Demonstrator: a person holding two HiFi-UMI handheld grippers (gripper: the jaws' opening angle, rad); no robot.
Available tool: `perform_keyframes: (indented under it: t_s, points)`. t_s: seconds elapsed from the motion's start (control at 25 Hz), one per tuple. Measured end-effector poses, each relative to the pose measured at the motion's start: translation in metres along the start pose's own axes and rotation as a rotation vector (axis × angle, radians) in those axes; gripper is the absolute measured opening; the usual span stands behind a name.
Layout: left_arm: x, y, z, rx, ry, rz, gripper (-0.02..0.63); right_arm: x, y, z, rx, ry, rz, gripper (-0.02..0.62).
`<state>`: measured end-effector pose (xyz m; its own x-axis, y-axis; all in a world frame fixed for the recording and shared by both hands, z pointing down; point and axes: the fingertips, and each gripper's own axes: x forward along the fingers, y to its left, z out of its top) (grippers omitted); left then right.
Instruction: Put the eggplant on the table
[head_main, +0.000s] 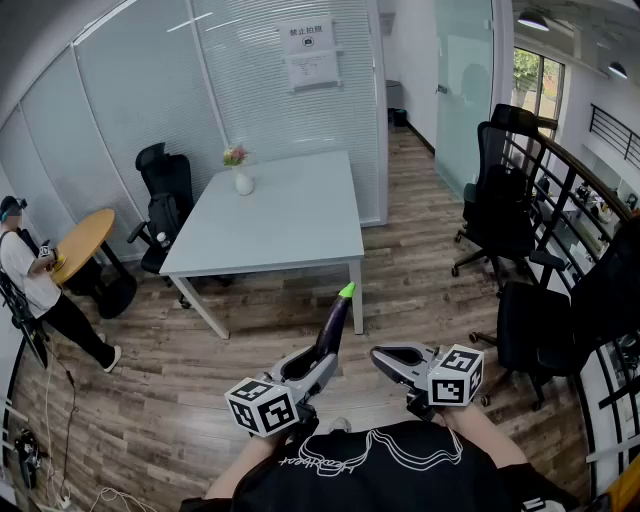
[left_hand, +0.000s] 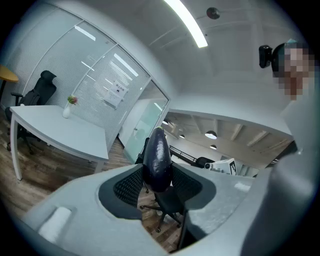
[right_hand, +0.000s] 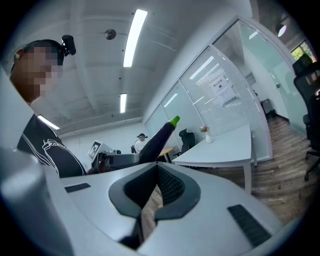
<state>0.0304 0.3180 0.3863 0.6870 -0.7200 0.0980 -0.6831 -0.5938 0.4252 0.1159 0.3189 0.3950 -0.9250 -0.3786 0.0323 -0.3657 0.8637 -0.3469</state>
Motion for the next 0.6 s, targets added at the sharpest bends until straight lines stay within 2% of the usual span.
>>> perform_keyframes:
  t_s: [0.36, 0.6]
  points:
    - [0.000, -0.008, -0.008, 0.009, 0.014, -0.006, 0.189, -0.008, 0.001, 0.001, -0.005, -0.028, -0.007, 0.008]
    - [0.012, -0.001, -0.011, -0.005, 0.023, -0.003, 0.187, -0.010, -0.015, -0.001, 0.046, -0.050, -0.028, 0.008]
